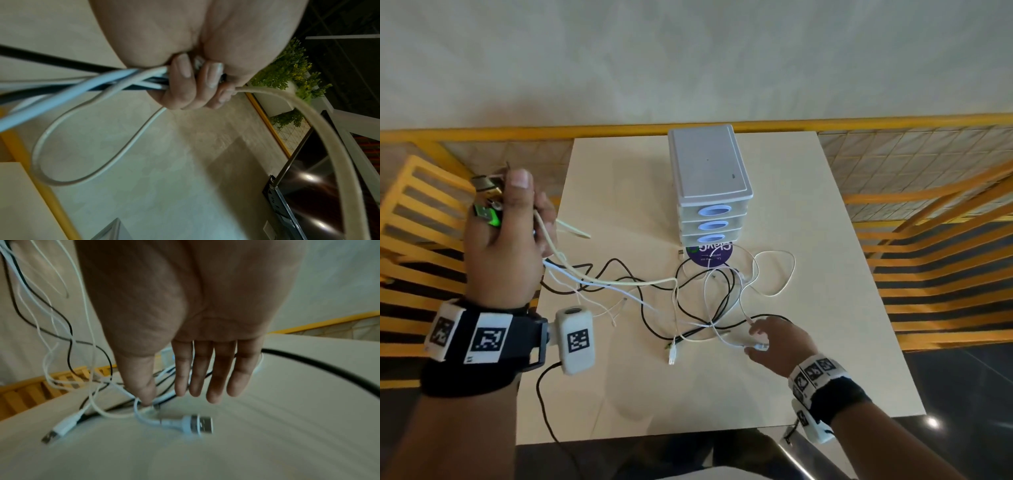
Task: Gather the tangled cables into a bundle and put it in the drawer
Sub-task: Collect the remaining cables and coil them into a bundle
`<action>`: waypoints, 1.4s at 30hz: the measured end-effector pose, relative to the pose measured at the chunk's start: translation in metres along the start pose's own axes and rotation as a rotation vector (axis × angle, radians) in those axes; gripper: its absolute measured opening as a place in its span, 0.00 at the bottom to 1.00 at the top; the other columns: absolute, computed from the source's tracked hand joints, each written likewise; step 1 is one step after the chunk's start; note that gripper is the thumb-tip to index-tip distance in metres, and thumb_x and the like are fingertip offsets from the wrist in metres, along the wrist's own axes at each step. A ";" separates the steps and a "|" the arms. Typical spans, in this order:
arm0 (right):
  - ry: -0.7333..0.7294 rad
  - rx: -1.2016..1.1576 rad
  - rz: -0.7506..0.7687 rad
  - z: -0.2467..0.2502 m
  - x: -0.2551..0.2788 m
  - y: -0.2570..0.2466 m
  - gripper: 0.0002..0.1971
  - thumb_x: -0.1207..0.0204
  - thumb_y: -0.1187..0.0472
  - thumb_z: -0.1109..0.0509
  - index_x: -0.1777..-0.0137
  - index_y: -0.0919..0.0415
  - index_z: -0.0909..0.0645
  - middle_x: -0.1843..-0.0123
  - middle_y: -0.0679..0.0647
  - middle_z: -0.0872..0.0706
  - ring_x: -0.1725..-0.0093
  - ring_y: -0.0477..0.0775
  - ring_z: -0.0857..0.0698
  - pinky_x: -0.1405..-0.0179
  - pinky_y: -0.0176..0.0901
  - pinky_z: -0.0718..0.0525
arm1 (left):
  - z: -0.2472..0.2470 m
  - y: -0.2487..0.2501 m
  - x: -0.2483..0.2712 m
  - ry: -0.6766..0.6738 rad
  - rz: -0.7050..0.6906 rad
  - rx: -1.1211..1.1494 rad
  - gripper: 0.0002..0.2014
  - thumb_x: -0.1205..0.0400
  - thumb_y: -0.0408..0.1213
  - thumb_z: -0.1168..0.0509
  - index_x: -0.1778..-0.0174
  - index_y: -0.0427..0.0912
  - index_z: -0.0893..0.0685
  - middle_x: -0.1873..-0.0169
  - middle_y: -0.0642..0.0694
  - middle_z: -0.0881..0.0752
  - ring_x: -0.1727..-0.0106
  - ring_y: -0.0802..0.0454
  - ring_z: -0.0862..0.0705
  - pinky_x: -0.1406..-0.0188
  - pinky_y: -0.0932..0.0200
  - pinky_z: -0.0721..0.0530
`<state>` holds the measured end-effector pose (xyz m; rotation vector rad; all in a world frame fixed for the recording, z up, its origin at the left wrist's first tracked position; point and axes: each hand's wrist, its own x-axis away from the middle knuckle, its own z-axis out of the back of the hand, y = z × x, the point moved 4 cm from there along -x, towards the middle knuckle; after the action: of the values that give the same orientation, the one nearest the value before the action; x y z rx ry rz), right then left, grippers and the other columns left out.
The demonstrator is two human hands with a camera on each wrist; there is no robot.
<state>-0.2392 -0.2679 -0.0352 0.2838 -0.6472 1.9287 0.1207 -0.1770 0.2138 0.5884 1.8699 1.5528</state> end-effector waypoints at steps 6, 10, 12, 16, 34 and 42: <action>0.298 -0.108 -0.040 0.071 -0.044 0.004 0.06 0.24 0.52 0.28 0.48 0.46 0.15 0.51 0.43 0.14 0.52 0.51 0.13 0.54 0.44 0.18 | 0.007 -0.008 -0.002 -0.002 0.014 -0.014 0.26 0.23 0.69 0.31 0.56 0.47 0.24 0.70 0.57 0.22 0.76 0.64 0.24 0.81 0.68 0.32; 0.029 -0.012 -0.163 0.054 -0.097 0.021 0.17 0.25 0.49 0.24 0.38 0.50 0.17 0.38 0.54 0.14 0.38 0.58 0.14 0.39 0.46 0.18 | 0.003 -0.013 0.003 -0.010 0.007 -0.044 0.20 0.16 0.62 0.34 0.57 0.48 0.23 0.68 0.56 0.22 0.74 0.64 0.24 0.80 0.66 0.34; -0.061 0.098 -0.154 0.046 -0.108 0.021 0.18 0.25 0.44 0.25 0.41 0.52 0.14 0.40 0.55 0.12 0.38 0.60 0.13 0.38 0.49 0.16 | 0.001 -0.014 0.003 -0.029 -0.018 -0.091 0.15 0.10 0.53 0.40 0.60 0.51 0.22 0.69 0.56 0.23 0.74 0.61 0.26 0.81 0.59 0.39; -0.103 0.272 -0.161 0.050 -0.113 0.025 0.13 0.23 0.43 0.32 0.49 0.48 0.12 0.44 0.50 0.09 0.42 0.59 0.12 0.44 0.46 0.16 | -0.001 -0.016 0.004 -0.050 -0.028 -0.176 0.17 0.08 0.50 0.44 0.64 0.56 0.22 0.71 0.56 0.22 0.74 0.56 0.30 0.77 0.50 0.44; 0.435 -0.489 -0.018 0.270 0.006 0.026 0.16 0.14 0.54 0.44 0.57 0.65 0.25 0.64 0.57 0.21 0.63 0.56 0.22 0.64 0.48 0.28 | -0.027 -0.021 0.008 -0.052 0.001 -0.194 0.19 0.09 0.53 0.41 0.67 0.61 0.17 0.71 0.58 0.18 0.74 0.59 0.27 0.77 0.57 0.39; 0.528 -0.770 0.304 0.247 0.034 -0.046 0.26 0.07 0.49 0.48 0.60 0.68 0.24 0.71 0.56 0.24 0.68 0.60 0.20 0.61 0.40 0.23 | -0.090 -0.052 0.037 -0.301 -0.080 -0.519 0.19 0.12 0.53 0.44 0.53 0.47 0.11 0.60 0.75 0.14 0.58 0.74 0.16 0.58 0.77 0.26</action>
<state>-0.2349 -0.3640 0.1995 -0.8156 -1.0408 1.7661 0.0335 -0.2245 0.1660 0.4677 1.1897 1.6997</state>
